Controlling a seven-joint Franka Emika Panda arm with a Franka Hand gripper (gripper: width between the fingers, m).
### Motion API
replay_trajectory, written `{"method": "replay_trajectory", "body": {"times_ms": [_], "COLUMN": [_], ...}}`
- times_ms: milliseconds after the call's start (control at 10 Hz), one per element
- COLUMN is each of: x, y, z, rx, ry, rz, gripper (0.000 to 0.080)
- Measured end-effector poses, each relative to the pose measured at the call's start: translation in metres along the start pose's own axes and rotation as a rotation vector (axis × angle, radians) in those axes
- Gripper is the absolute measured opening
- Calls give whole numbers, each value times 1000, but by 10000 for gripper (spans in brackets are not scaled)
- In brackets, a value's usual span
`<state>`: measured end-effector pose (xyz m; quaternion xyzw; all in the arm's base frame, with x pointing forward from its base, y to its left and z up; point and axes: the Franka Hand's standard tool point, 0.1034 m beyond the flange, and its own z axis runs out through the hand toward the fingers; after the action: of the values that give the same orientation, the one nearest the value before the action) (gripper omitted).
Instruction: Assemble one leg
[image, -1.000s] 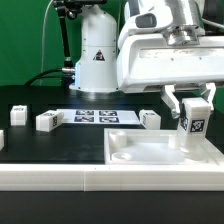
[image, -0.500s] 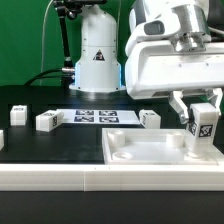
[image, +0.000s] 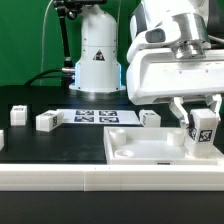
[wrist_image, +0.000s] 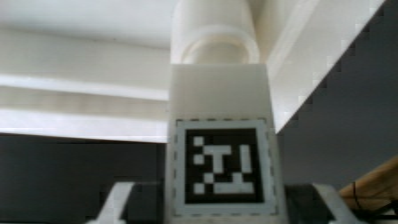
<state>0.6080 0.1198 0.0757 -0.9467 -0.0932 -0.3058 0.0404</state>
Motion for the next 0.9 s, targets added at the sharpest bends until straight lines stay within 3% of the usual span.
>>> {"method": "replay_trajectory", "body": {"times_ms": [400, 600, 700, 800, 900], "x": [-5, -5, -5, -5, -5], "y": [0, 0, 0, 0, 0], "z": [0, 0, 0, 0, 0], "rx": [5, 5, 5, 5, 5], "ry": [-42, -44, -44, -44, -44], "rz": [6, 6, 6, 6, 6], "gripper": [292, 571, 571, 635, 645]}}
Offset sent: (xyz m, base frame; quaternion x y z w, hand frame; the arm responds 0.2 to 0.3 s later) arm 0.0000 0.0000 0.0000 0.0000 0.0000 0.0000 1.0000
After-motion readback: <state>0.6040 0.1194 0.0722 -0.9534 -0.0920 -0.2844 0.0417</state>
